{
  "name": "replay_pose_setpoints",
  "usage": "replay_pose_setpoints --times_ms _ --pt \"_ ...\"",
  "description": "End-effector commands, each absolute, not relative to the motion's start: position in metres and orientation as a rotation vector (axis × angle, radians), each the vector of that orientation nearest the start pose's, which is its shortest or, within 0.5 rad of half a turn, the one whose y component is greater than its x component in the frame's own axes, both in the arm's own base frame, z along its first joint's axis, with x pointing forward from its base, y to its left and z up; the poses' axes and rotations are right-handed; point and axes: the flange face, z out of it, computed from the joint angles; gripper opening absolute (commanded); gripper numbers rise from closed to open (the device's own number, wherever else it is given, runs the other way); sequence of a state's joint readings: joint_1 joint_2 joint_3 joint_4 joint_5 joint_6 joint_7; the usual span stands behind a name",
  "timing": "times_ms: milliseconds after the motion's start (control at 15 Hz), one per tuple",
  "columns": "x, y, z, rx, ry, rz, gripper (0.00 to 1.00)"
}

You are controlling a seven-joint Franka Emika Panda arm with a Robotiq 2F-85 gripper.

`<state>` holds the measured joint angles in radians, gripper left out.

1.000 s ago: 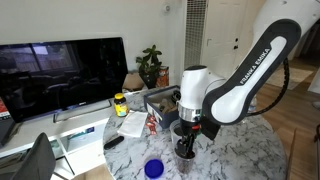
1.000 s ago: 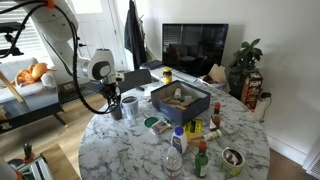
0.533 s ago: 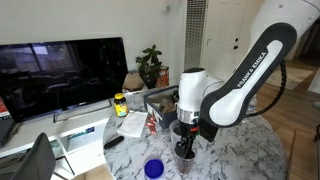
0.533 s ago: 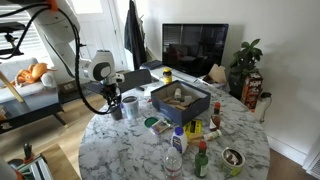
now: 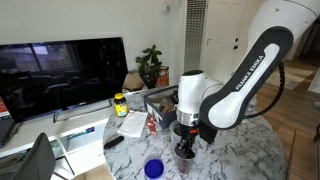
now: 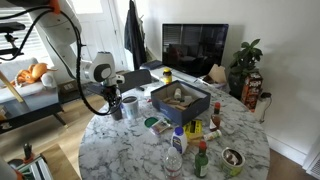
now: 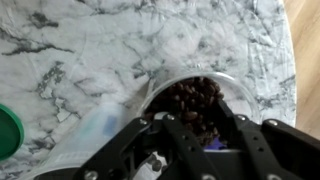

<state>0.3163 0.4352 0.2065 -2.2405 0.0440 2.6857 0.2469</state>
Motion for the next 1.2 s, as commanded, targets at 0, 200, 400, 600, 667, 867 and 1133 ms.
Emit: replay_pose_setpoints --times_ms 0,200,400,600,667,867,1133 --pt "0.474 0.275 0.173 -3.027 -0.352 0.032 0.14" --pt "0.474 0.273 0.18 -3.027 -0.338 0.022 0.02" --pt "0.474 0.271 0.187 -3.029 -0.322 0.017 0.03" --pt "0.473 0.27 0.196 -3.025 -0.315 0.019 0.03" --pt "0.472 0.27 0.199 -3.026 -0.313 0.029 0.03" --pt "0.471 0.267 0.207 -3.035 -0.277 0.062 0.03" --pt "0.468 0.262 0.216 -3.063 -0.279 0.133 0.03"
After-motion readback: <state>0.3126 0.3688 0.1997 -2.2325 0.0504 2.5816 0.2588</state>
